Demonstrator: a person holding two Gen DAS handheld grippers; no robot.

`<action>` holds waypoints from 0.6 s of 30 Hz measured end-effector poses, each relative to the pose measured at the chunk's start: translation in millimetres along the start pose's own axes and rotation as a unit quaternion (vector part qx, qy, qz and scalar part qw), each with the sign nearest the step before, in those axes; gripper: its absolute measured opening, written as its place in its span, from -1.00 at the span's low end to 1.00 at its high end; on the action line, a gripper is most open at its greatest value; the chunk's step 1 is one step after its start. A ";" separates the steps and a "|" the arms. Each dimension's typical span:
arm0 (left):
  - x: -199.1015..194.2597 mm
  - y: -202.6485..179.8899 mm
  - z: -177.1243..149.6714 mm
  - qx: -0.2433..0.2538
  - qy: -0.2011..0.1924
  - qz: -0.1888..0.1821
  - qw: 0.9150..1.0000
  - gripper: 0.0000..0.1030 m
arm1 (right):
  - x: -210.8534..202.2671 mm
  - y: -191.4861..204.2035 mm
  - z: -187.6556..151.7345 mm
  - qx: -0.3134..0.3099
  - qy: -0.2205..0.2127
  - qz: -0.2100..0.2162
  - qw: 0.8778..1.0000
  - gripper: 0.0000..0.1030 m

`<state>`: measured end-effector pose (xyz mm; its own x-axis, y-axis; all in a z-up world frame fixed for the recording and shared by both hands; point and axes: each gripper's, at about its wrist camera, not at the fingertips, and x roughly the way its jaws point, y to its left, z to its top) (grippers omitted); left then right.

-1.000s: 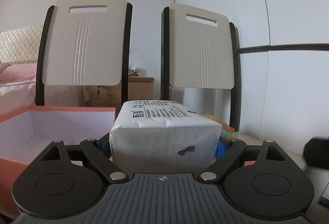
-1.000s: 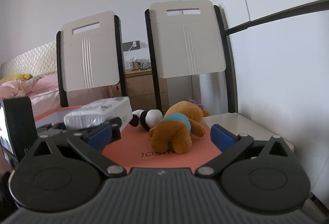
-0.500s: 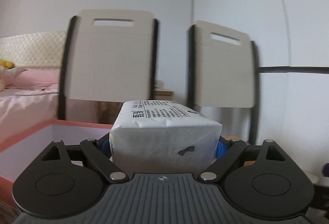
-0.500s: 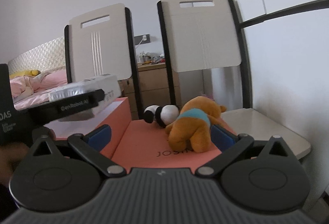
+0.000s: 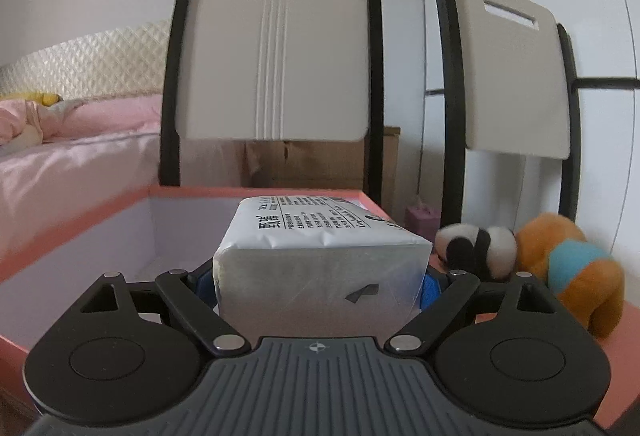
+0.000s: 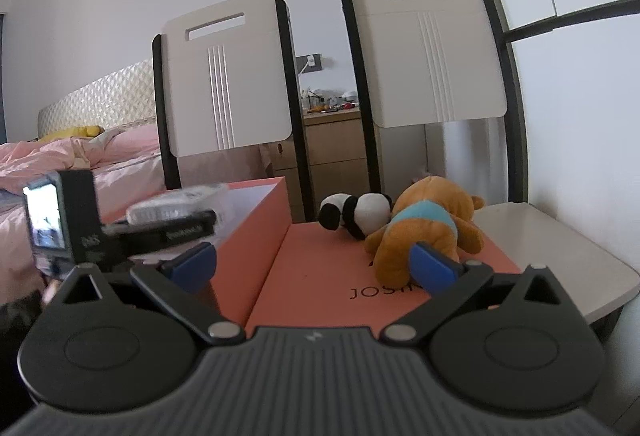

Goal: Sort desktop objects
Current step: 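Lift the white package with the left tool and carry it over the pink box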

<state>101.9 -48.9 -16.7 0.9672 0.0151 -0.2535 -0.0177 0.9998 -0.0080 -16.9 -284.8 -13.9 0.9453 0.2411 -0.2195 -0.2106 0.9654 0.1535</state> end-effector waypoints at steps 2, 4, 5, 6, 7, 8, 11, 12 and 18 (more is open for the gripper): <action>1.9 -1.1 -3.1 0.002 0.006 -0.002 1.000 0.76 | -0.4 -0.9 0.1 0.002 0.000 -0.002 1.000 1.00; 2.4 -1.3 -5.9 0.001 0.010 -0.004 1.000 0.76 | -0.7 -1.2 -0.3 0.002 0.001 -0.004 1.000 1.00; 2.2 -0.9 -6.4 -0.001 0.011 -0.006 1.000 0.76 | -0.7 -1.1 -0.6 0.001 0.003 -0.005 1.000 1.00; 1.8 -0.5 -7.3 -0.004 0.011 -0.007 1.000 0.76 | -0.8 -0.8 -0.7 -0.001 0.003 -0.005 1.000 1.00; 2.0 0.2 -8.0 -0.006 0.013 -0.009 1.000 0.76 | -1.2 -0.6 -1.1 -0.002 0.004 -0.006 1.000 1.00; 2.0 0.8 -8.6 -0.008 0.013 -0.011 1.000 0.76 | -1.5 -0.6 -1.4 -0.003 0.004 -0.007 1.000 1.00; 2.1 2.4 -9.9 -0.008 0.012 -0.007 1.000 0.80 | -1.4 -0.5 -2.6 -0.006 0.007 -0.009 1.000 1.00; 1.3 2.9 -10.0 -0.008 0.012 -0.004 1.000 0.81 | -0.9 -0.5 -3.0 -0.006 0.009 -0.010 1.000 1.00; -11.6 8.6 -8.4 -0.005 0.018 -0.016 1.000 0.86 | 0.4 1.7 -3.6 -0.010 0.010 -0.009 1.000 1.00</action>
<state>88.4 -40.6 -22.0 0.9577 -0.0174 -0.2872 0.0101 0.9996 -0.0269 -17.7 -282.8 -17.2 0.9436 0.2264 -0.2417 -0.1993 0.9711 0.1312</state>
